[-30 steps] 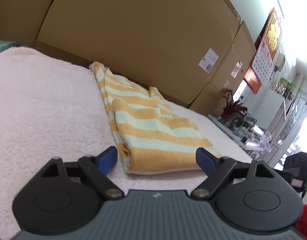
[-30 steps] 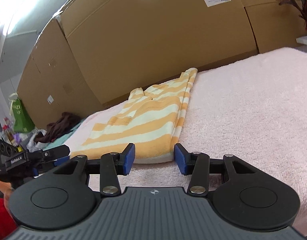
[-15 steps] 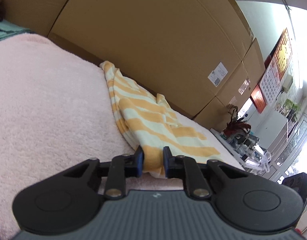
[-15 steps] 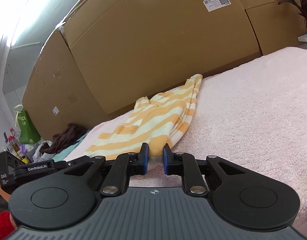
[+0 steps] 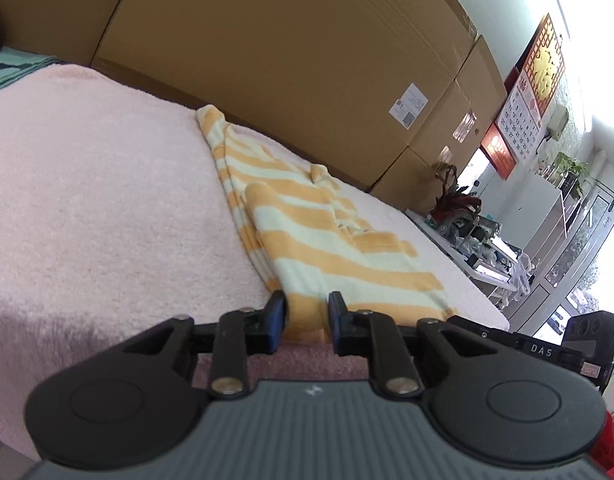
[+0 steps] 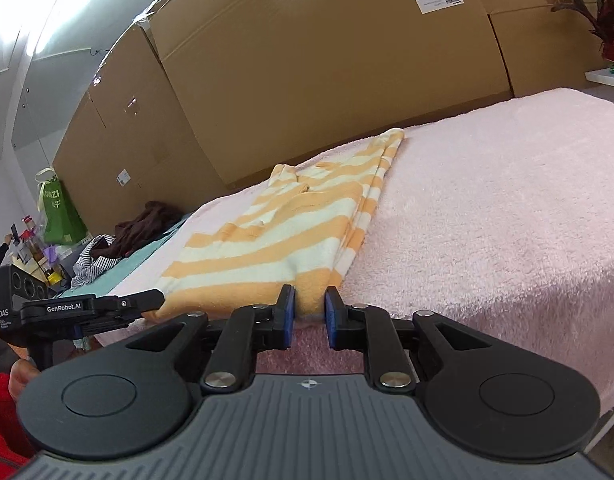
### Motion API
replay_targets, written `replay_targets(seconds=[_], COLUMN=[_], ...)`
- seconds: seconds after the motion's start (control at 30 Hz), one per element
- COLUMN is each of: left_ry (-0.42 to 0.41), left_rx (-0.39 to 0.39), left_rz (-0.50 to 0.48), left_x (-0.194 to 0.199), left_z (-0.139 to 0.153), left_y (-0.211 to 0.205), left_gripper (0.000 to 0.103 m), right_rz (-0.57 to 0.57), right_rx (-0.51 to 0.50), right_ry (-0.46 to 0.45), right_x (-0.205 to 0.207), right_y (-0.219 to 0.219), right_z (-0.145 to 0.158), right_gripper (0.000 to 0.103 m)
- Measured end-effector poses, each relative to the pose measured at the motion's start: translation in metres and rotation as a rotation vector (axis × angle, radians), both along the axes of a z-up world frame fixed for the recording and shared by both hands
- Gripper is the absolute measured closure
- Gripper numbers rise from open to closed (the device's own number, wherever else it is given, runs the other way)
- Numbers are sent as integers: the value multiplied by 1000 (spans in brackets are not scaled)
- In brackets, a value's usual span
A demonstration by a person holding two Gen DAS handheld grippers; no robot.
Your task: Fold clothes
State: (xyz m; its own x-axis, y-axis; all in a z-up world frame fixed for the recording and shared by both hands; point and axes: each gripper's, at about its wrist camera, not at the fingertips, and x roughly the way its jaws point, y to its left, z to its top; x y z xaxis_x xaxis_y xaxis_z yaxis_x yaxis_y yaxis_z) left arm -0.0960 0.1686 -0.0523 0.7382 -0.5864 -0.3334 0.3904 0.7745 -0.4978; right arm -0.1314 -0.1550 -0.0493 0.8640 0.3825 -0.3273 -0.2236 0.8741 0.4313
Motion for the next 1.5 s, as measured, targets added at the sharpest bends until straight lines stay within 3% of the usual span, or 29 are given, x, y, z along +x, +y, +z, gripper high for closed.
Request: replay_targets(seconds=[0.03,0.1,0.17,0.27,0.37,0.4,0.47,0.5,0.6,0.67,0.7,0.73,0.8,0.83,0.87,0.97,1.07,1.23,1.33,1.43,1.5], left_ry=[-14,-61,-135,-212,-204,-202,-102,-87,-111,-119,-129,-144,-164,-158,-140,-90,-90,-100,-21,97,85], left_rx=[23,77,135,139,154,159,186,182,220,240,237,226,205,204,228,329,301,227,241,225,217], left_rz=[-5,4,54,81,42,29,35,45,30,25,28,29,23,10,8,31,26,44,79,53,43], left_x=[-1,-5,-9,1,29,38,65,70,69,66,65,65,69,74,81,102,99,109,139,168,173], left_z=[4,13,24,40,37,36,21,15,16,20,24,28,35,36,32,19,20,38,36,25,21], left_y=[-1,-1,1,-2,-23,-30,-40,-39,-40,-38,-36,-35,-36,-40,-45,-58,-51,-35,-28,-20,-17], left_gripper=[77,67,66,66,65,65,67,67,60,59,59,57,44,33,30,31,33,33,36,42,45], right_rz=[-7,-20,-36,-27,-18,-3,-1,-34,-83,-110,-107,-104,-64,-31,3,-5,-39,-70,-42,-1,10], right_rx=[-4,-67,-118,-116,-114,-130,-169,-172,-61,-109,-123,-136,-116,-105,-95,-103,-95,-123,-174,-195,-198], right_ry=[-3,-36,-86,-131,-175,-165,-115,-73,-49,-52,-52,-52,-69,-73,-77,13,58,27,30,66,82], right_x=[1,-1,1,15,30,40,62,73,76,71,69,67,71,76,80,101,110,108,124,142,150], right_y=[1,4,7,12,18,26,41,39,22,23,25,27,32,35,38,40,21,5,8,11,10], right_z=[1,7,15,23,31,30,23,17,10,12,16,19,27,31,34,30,27,46,44,35,31], right_gripper=[77,75,75,75,79,80,81,87,96,102,101,93,86,85,83,78,89,87,87,87,89])
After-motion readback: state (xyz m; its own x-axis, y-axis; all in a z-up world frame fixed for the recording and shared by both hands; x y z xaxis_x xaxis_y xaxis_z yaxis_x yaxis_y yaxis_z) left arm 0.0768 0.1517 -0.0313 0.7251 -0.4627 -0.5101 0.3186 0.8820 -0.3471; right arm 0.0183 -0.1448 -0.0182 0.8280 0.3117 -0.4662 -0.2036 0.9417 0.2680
